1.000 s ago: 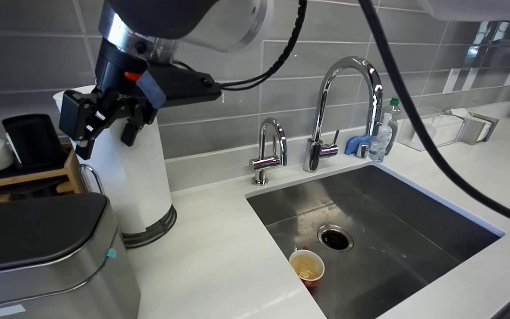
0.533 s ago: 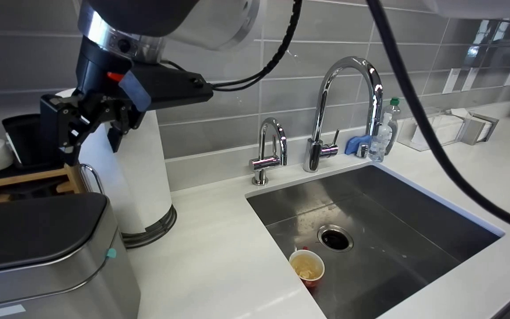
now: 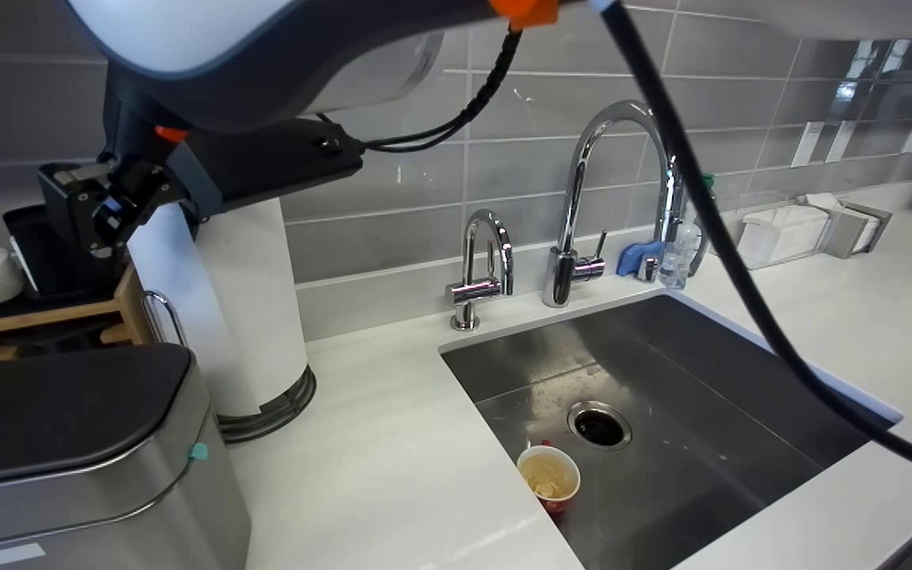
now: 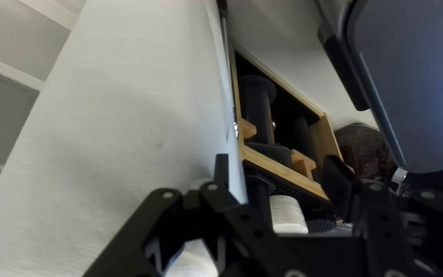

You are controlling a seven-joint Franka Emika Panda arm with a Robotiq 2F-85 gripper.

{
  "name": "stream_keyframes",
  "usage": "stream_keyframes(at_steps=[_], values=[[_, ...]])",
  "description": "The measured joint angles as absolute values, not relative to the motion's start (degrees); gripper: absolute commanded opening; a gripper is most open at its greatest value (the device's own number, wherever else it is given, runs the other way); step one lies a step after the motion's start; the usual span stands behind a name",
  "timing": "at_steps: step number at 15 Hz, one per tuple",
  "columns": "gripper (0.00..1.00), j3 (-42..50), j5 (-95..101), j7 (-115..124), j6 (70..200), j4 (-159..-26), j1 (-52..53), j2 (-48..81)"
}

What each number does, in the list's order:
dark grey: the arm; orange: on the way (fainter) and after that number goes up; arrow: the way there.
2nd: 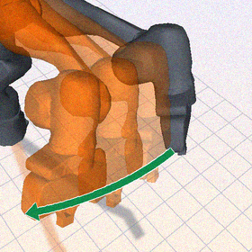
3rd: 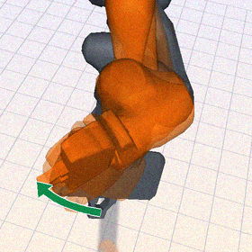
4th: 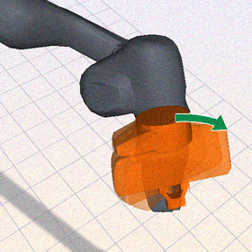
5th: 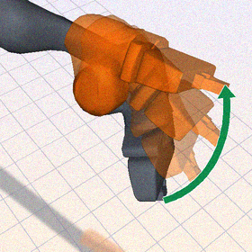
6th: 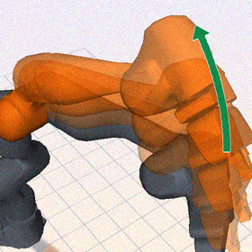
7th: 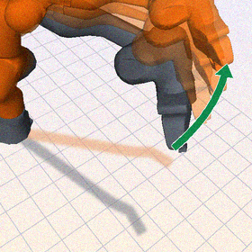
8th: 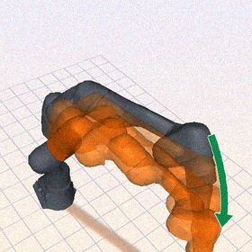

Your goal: Remove a piece of paper towel from the roll on the left and put it on the right side of the counter

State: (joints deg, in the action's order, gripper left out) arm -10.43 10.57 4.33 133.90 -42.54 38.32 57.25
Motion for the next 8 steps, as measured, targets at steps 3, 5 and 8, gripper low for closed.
stream_keyframes(at_steps=[3,5,8], values=[[0.19,-8.5,11.3,6.8,134.5,-42.5,39.1,57.9],[0.03,-7.5,11.5,8.2,134.5,-42.5,39.5,58.2],[0.0,-6.4,11.7,9.5,134.5,-42.5,39.9,58.4]])
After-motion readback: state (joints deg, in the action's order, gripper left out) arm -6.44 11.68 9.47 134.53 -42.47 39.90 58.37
